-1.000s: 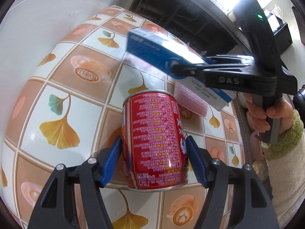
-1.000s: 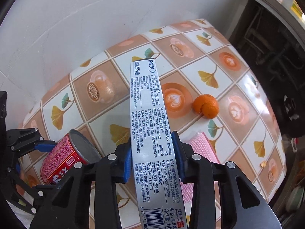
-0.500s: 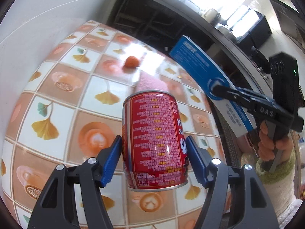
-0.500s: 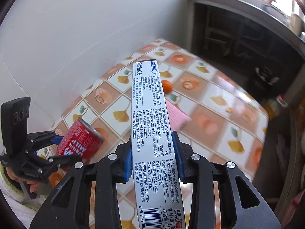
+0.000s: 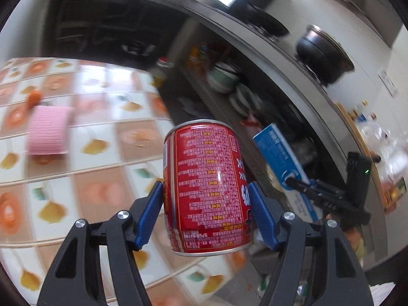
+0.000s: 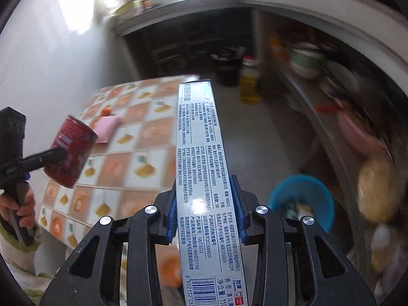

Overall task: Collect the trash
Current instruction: 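Lift the red can and toothpaste box and carry them over the wastebasket, then open both tools to drop the can and toothpaste box into the wastebasket, then move both open tools back over the table toward the pink sponge, then grasp the pink sponge with the left tool while the right tool approaches the orange, then close the right tool on the small orange and lift it, then carry the pink sponge and orange over the blue wastebasket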

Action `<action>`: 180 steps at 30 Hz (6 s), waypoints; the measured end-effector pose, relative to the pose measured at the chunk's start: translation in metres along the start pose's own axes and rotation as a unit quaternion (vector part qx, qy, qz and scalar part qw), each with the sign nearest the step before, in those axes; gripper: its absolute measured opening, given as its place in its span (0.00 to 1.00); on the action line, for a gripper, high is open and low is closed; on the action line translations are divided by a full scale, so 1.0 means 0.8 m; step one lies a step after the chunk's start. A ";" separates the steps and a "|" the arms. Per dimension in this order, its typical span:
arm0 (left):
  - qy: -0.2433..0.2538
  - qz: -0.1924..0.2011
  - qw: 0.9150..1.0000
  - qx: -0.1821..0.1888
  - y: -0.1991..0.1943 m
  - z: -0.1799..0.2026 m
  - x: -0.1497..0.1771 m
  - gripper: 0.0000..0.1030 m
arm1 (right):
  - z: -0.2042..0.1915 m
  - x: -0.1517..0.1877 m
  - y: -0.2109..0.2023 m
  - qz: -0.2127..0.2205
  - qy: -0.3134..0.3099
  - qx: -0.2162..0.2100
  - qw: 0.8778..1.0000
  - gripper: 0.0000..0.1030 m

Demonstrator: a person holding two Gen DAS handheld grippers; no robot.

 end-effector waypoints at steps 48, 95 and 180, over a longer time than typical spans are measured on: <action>0.059 -0.250 0.964 0.068 0.404 0.205 -0.016 0.75 | 0.285 0.146 0.178 -0.083 0.224 0.196 0.951 0.65; -0.053 0.028 0.978 -0.198 -0.018 -0.264 -0.054 0.94 | -0.332 -0.162 0.184 -0.005 -0.207 -0.169 0.964 0.88; -0.018 0.039 0.991 -0.130 -0.037 -0.124 -0.005 0.75 | -0.148 -0.137 0.134 -0.017 -0.076 -0.063 0.995 0.16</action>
Point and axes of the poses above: each gripper's, at about its wrist camera, not at the fingertips, and y roughly the way its jaws point, z to its right, x to its underside, the point moved 4 cm from there along y, roughly the way its jaws point, and after that the axes turned 1 degree about y, right-handed, at the moved point
